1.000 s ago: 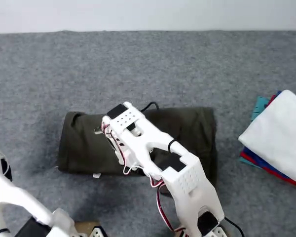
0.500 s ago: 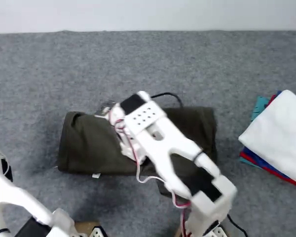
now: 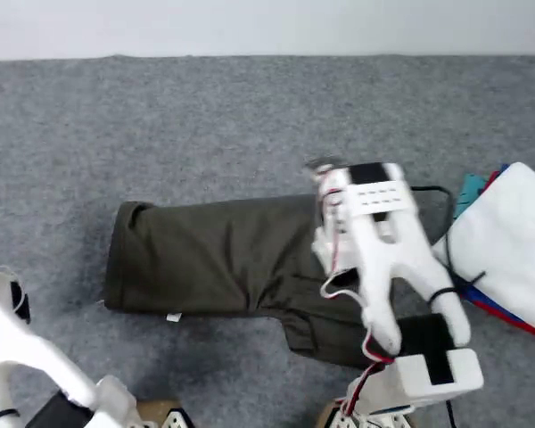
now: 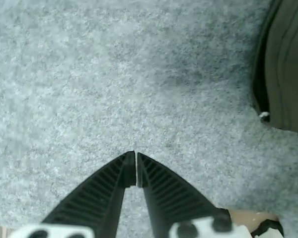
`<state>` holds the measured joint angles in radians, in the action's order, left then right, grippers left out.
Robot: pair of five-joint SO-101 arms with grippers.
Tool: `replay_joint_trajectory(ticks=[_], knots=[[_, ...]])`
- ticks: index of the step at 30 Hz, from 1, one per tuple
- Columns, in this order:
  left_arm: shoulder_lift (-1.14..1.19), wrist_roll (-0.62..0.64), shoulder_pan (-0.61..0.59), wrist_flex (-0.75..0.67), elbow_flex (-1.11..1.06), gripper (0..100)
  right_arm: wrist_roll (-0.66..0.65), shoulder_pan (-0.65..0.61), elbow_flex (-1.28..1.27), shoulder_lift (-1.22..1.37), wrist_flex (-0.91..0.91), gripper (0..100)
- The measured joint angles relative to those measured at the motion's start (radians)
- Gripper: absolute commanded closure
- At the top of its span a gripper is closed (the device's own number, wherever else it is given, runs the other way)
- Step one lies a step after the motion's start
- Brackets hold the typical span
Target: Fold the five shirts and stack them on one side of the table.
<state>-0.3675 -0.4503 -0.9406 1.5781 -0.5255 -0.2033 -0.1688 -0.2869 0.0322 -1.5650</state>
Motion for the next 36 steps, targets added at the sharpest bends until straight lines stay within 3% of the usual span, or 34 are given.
replay_joint_trajectory(ticks=[9, 16, 28, 33, 36], knots=[[0.000, -0.005, 0.110, 0.000, 0.000, 98, 0.000, 0.097, -0.003, 0.103, 0.044, 85.0], [0.000, -0.005, 0.115, 0.003, 0.000, 98, 0.000, 0.158, -0.003, 0.118, 0.080, 84.7], [0.000, -0.005, 0.115, 0.003, 0.000, 98, 0.000, 0.158, -0.118, 0.120, 0.207, 85.3], [0.000, -0.005, 0.115, 0.003, 0.000, 98, 0.000, 0.157, -0.121, 0.120, 0.215, 96.9], [0.000, -0.005, 0.115, 0.003, 0.000, 98, -0.006, 0.161, -0.121, 0.120, 0.218, 98.0]])
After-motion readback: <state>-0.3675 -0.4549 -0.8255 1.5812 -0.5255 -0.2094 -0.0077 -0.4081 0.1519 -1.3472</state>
